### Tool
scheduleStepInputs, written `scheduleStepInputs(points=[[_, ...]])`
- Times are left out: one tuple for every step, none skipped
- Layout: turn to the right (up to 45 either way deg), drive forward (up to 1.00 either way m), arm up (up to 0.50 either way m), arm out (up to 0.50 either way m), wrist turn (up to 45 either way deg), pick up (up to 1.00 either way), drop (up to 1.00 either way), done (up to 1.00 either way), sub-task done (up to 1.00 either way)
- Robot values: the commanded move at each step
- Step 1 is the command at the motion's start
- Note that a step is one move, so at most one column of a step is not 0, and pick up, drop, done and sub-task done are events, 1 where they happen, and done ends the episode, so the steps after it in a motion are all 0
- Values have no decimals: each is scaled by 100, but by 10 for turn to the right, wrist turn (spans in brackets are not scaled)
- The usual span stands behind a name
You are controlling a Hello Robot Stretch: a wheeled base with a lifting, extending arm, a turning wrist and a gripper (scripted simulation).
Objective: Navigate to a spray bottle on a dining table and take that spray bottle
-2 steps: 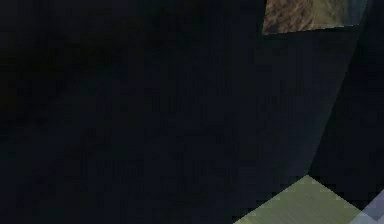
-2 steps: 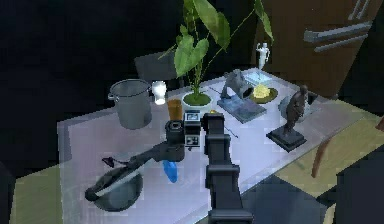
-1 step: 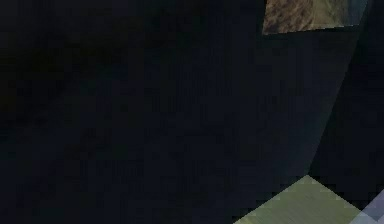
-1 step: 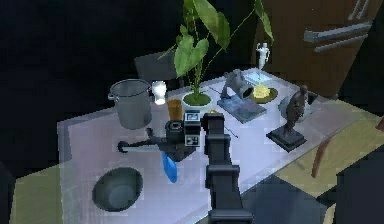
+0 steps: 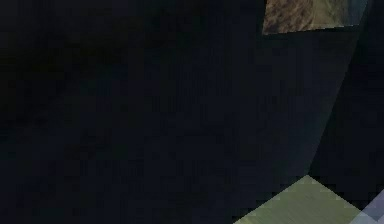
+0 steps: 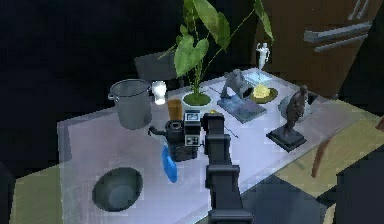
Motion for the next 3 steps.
scheduleStepInputs(points=[[0, 0, -30, 0, 0, 0, 0, 0, 0], [0, 0, 0, 0, 0, 100, 0, 0, 0], [0, 0, 10, 0, 0, 0, 0, 0, 0]])
